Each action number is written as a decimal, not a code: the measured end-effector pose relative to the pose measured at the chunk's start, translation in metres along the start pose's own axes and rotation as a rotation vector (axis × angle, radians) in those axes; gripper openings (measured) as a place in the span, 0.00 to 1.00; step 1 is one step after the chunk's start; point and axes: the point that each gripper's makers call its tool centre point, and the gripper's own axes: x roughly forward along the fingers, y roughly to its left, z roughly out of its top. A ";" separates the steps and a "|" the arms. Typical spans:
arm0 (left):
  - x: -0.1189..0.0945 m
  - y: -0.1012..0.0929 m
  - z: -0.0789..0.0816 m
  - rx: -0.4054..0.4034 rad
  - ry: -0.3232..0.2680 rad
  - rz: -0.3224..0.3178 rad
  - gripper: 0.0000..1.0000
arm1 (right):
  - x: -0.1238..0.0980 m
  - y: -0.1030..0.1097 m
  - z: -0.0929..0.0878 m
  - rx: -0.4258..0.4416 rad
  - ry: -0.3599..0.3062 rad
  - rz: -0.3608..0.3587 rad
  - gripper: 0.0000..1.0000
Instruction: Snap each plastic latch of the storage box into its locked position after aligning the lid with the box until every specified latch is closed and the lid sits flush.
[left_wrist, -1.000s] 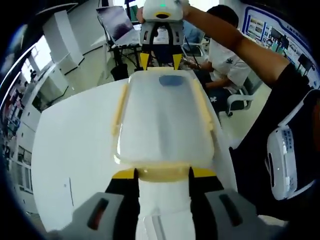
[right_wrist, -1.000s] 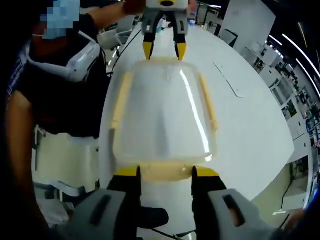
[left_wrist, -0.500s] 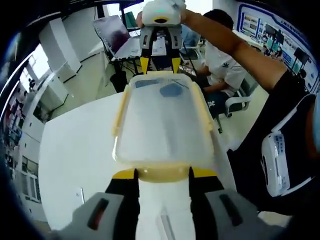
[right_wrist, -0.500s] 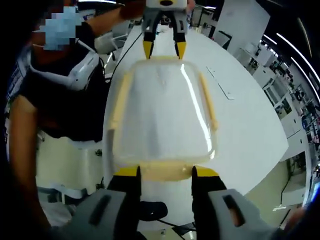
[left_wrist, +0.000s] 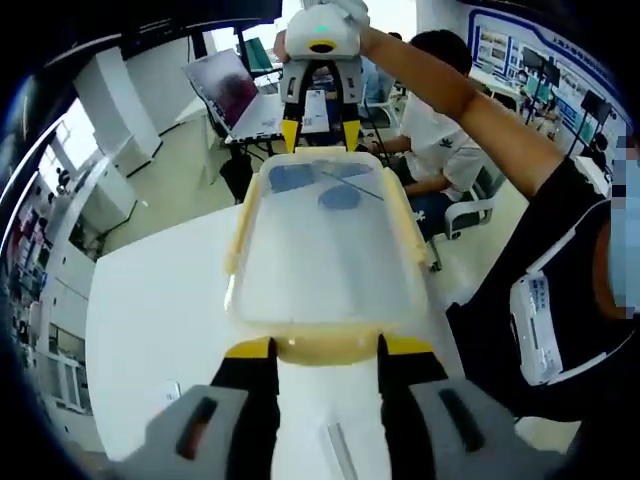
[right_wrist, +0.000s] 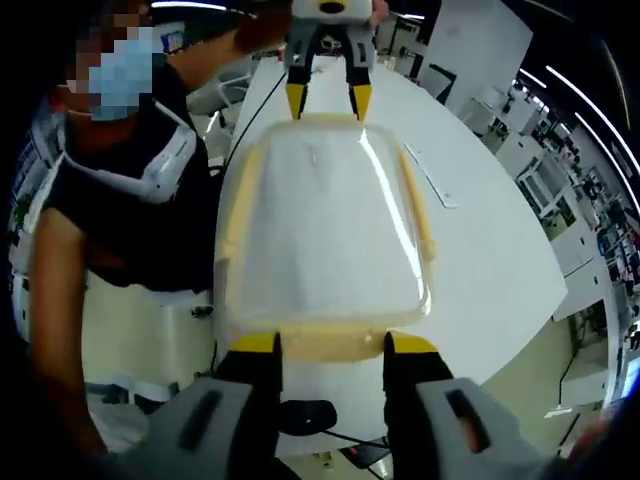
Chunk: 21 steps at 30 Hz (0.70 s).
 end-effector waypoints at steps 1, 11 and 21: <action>0.000 -0.001 -0.001 -0.002 -0.001 0.000 0.35 | 0.000 0.000 0.001 0.000 0.002 0.001 0.36; -0.001 -0.003 -0.010 0.028 -0.007 0.022 0.35 | 0.008 0.008 0.006 0.038 -0.022 0.011 0.36; -0.003 -0.003 -0.025 0.026 -0.011 0.019 0.35 | 0.020 0.010 0.016 0.059 -0.036 -0.004 0.36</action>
